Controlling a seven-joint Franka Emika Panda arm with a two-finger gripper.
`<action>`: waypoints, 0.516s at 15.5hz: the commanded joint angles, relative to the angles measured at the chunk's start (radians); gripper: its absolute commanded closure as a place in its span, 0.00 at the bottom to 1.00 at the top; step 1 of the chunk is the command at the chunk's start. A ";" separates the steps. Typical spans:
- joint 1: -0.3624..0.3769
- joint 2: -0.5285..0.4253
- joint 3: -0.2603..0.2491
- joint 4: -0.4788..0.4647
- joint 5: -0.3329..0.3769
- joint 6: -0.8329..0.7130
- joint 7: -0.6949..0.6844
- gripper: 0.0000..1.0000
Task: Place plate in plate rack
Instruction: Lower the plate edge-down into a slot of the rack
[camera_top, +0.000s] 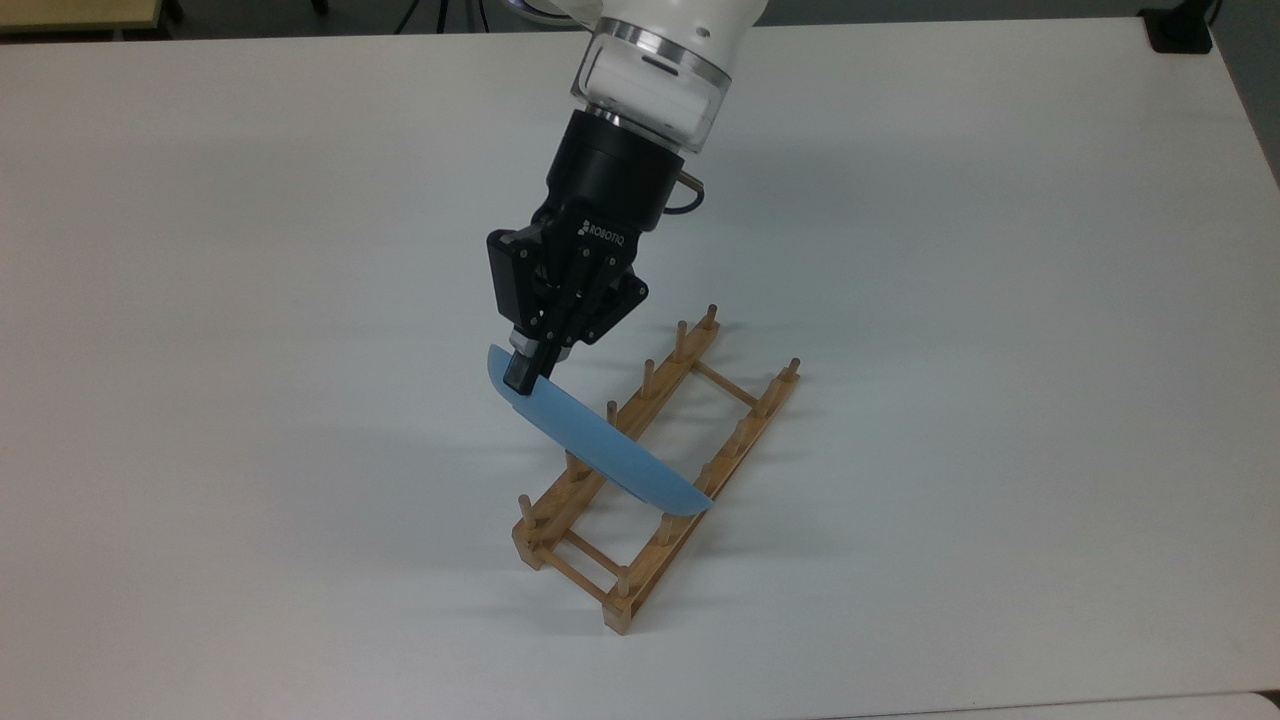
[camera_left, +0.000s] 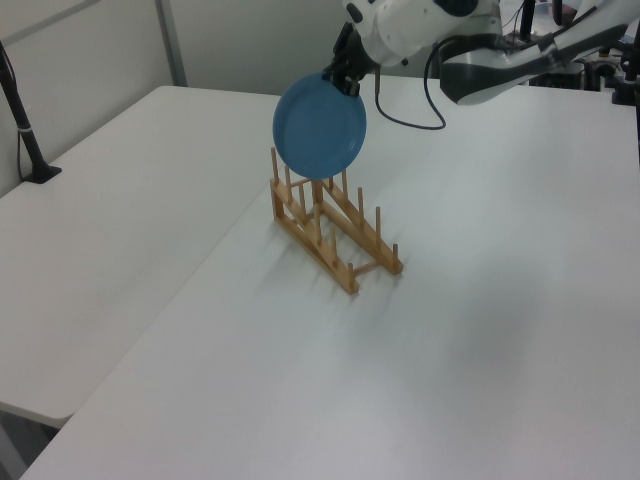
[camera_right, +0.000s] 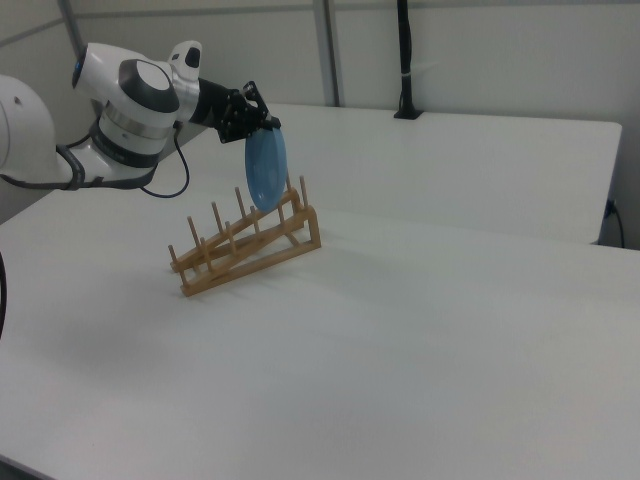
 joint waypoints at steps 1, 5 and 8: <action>0.025 0.019 -0.017 0.014 -0.034 0.020 0.045 1.00; 0.032 0.026 -0.014 0.014 -0.033 0.020 0.045 1.00; 0.030 0.026 -0.005 0.013 -0.034 0.020 0.045 1.00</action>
